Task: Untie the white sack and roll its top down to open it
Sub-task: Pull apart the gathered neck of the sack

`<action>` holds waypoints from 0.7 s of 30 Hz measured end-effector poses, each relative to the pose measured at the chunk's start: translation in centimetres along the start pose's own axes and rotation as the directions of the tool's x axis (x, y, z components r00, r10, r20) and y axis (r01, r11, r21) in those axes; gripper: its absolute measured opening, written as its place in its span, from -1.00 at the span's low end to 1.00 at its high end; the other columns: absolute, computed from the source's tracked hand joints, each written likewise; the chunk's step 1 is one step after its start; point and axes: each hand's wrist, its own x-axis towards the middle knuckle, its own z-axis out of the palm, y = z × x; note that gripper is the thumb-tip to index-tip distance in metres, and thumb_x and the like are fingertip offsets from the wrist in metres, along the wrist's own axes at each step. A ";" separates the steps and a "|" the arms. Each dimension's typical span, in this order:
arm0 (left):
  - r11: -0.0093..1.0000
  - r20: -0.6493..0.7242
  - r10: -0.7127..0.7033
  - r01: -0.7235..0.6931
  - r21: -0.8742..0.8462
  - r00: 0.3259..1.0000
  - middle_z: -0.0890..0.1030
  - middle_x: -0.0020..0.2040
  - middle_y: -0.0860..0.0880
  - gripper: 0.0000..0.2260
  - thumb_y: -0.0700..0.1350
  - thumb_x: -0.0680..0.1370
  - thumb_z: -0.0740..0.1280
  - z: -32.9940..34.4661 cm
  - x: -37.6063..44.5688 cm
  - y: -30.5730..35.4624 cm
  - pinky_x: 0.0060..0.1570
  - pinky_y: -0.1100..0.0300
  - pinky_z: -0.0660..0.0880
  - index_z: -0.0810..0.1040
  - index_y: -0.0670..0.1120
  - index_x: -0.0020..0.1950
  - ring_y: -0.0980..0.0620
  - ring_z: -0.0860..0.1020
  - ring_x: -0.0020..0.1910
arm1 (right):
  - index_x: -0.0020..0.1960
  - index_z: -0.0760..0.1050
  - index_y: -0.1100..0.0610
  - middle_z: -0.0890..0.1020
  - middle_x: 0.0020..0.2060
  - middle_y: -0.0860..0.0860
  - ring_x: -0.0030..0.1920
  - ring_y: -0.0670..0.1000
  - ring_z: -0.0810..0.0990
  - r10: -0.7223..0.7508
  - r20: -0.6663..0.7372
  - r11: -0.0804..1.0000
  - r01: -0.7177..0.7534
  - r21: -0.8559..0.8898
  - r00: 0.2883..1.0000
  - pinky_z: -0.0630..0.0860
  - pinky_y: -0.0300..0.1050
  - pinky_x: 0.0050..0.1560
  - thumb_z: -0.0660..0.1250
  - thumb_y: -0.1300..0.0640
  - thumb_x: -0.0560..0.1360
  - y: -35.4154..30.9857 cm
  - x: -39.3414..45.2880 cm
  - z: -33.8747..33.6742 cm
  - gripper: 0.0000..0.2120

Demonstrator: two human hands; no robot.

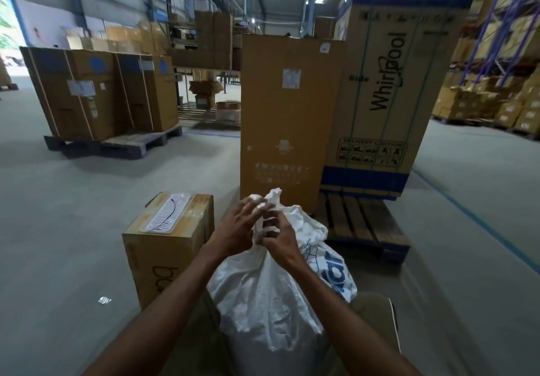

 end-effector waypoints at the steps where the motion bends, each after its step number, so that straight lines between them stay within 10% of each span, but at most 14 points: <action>1: 0.998 0.049 0.031 -0.033 0.048 0.998 0.25 0.63 -0.03 -0.23 -0.11 0.45 0.38 0.0 0.5 -0.6 0.54 -0.07 0.24 0.20 0.03 0.64 -0.13 0.19 0.59 | 0.24 0.45 0.04 0.67 0.05 0.06 0.02 0.05 0.72 0.033 -0.021 0.999 -0.033 0.023 0.999 0.70 0.15 0.01 0.47 0.38 0.34 0.3 0.5 0.1 -0.46; 7: 0.955 -0.065 -0.135 0.113 -0.274 0.989 0.62 0.20 -0.09 -0.41 -0.25 0.47 0.50 -1.1 2.0 -0.4 0.22 0.08 0.51 0.42 -0.10 0.47 -0.05 0.52 0.22 | 0.22 0.38 -0.05 0.70 -0.05 0.17 -0.11 0.14 0.75 0.116 -0.092 0.985 -0.102 0.138 0.989 0.71 0.22 -0.07 0.23 0.43 0.49 1.3 1.5 0.2 -0.54; 12: 0.986 -0.037 -0.065 0.059 -0.153 0.997 0.67 -0.02 -0.05 -0.81 -0.26 0.52 0.45 -2.1 1.6 0.4 -0.03 -0.02 0.60 0.63 -0.07 0.10 0.00 0.53 0.02 | 0.47 0.28 -0.27 0.68 -0.07 0.08 -0.16 0.11 0.75 0.064 -0.077 0.998 -0.063 0.015 0.995 0.72 0.09 -0.24 0.30 0.33 0.57 0.4 1.5 -0.3 -0.34; 15: 0.997 -0.006 -0.023 0.023 -0.072 1.000 0.65 -0.02 -0.02 -0.84 -0.23 0.53 0.45 -2.2 1.7 0.3 -0.06 0.02 0.59 0.61 0.00 0.03 0.04 0.51 -0.01 | 0.55 0.29 -0.20 0.62 -0.05 0.06 -0.13 0.12 0.70 -0.002 -0.079 0.975 -0.016 -0.222 0.997 0.69 0.01 -0.23 0.31 0.36 0.55 -0.3 2.0 -1.3 -0.29; 21: 0.985 0.116 -0.170 0.164 0.055 0.979 0.62 -0.07 -0.02 -0.90 -0.20 0.45 0.36 -3.8 2.8 -0.5 -0.08 0.09 0.47 0.59 -0.04 -0.08 -0.03 0.51 -0.01 | 0.08 0.57 0.06 0.33 0.17 0.04 0.07 0.10 0.51 -0.120 -0.078 0.590 0.008 -0.807 0.990 0.56 -0.05 0.00 0.40 0.10 0.60 -0.9 3.5 -4.9 -0.92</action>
